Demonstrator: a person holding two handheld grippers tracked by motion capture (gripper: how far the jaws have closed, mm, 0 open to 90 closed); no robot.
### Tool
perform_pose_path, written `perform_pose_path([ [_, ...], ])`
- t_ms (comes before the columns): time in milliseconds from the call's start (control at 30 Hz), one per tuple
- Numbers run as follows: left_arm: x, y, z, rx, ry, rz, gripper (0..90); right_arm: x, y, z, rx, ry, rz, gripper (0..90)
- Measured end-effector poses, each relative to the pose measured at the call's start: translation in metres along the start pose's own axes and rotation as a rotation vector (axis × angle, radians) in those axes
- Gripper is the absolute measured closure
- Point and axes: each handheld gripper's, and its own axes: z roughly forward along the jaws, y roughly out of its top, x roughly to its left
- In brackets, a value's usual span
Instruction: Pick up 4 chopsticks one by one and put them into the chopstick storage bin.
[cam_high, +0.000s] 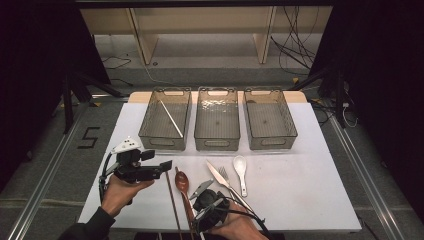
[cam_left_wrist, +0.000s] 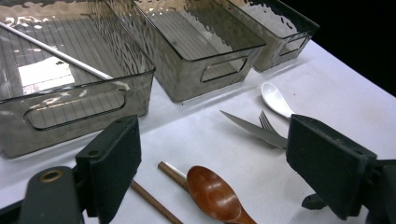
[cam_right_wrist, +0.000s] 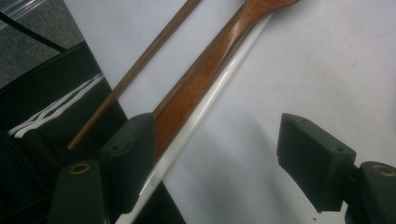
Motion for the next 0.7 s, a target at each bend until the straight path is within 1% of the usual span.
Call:
perform_pose_path([
  [133, -0.0008, -0.0027, -0.0022, -0.002, -0.008, 0.006, 16.5, 0.0005, -0.0008, 0.0032, 0.011, -0.007, -0.005, 28.8],
  [200, -0.0012, -0.0041, -0.0027, -0.006, -0.008, 0.001, 16.2, 0.0006, -0.0008, 0.0042, 0.018, -0.005, -0.006, 28.7],
  [367, -0.002, -0.006, -0.0022, 0.005, -0.011, 0.014, 15.9, 0.0022, -0.0011, 0.0075, 0.033, -0.012, -0.016, 28.8],
  [400, -0.002, -0.0061, -0.002, 0.005, -0.01, 0.013, 15.9, 0.0027, -0.0011, 0.0085, 0.045, -0.014, -0.018, 28.8],
  [433, -0.0016, -0.0063, -0.002, 0.005, -0.009, 0.01, 15.9, 0.0027, -0.0011, 0.0085, 0.045, -0.014, -0.018, 28.8],
  [567, -0.0008, -0.0067, -0.0021, 0.006, -0.007, 0.009, 15.8, 0.0025, -0.0011, 0.0091, 0.055, -0.028, -0.018, 31.3],
  [600, -0.0008, -0.0067, -0.0021, 0.005, -0.007, 0.009, 15.8, 0.0019, -0.0012, 0.009, 0.068, -0.032, -0.021, 32.2],
  [633, -0.001, -0.0067, -0.0021, 0.005, -0.007, 0.009, 15.8, 0.0017, -0.0015, 0.0098, 0.078, -0.049, -0.029, 32.5],
  [700, -0.0013, -0.0067, -0.0018, 0.006, -0.008, 0.011, 15.8, 0.001, -0.0014, 0.0095, 0.079, -0.049, -0.025, 36.0],
])
